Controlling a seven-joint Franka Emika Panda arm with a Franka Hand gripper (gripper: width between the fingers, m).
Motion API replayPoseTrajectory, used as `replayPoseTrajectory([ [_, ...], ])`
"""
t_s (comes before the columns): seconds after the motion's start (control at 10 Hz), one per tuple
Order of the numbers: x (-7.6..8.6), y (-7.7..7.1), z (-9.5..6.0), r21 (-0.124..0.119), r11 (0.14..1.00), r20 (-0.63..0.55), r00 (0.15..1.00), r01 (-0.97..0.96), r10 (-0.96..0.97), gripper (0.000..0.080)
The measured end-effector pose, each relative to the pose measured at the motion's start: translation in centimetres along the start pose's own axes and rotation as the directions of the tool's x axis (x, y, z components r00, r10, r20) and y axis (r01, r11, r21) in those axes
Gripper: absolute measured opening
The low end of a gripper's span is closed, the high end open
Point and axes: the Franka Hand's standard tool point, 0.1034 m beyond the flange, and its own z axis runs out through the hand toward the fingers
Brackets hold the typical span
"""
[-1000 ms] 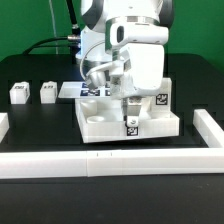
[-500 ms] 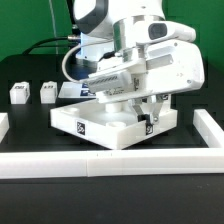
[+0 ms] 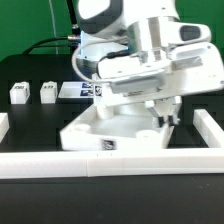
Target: Assemble square table
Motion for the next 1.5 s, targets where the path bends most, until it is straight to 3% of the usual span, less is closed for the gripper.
replayPoseTrajectory([
  [0.1, -0.1, -0.7, 0.1, 0.024, 1.0, -0.006, 1.0, 0.015, -0.015, 0.0077],
  [0.3, -0.1, -0.7, 0.0, 0.02, 0.995, -0.013, 0.995, 0.098, -0.098, 0.0076],
  [0.4, 0.4, -0.3, 0.1, 0.01, 0.977, -0.025, 0.976, 0.215, -0.215, 0.0076],
  [0.6, 1.8, 3.0, 0.3, -0.035, 0.9, -0.042, 0.899, 0.434, -0.436, 0.0078],
  [0.7, 2.2, 3.9, 0.4, -0.052, 0.889, -0.041, 0.888, 0.455, -0.457, 0.0081],
  [1.1, 2.2, 3.8, 0.3, -0.043, 0.907, -0.047, 0.906, 0.418, -0.42, 0.0081],
  [1.4, 1.1, 4.1, 0.9, -0.003, 0.932, -0.047, 0.931, 0.361, -0.361, 0.0081],
  [1.5, 0.9, 4.2, 1.0, 0.0, 0.937, -0.045, 0.936, 0.349, -0.349, 0.0081],
])
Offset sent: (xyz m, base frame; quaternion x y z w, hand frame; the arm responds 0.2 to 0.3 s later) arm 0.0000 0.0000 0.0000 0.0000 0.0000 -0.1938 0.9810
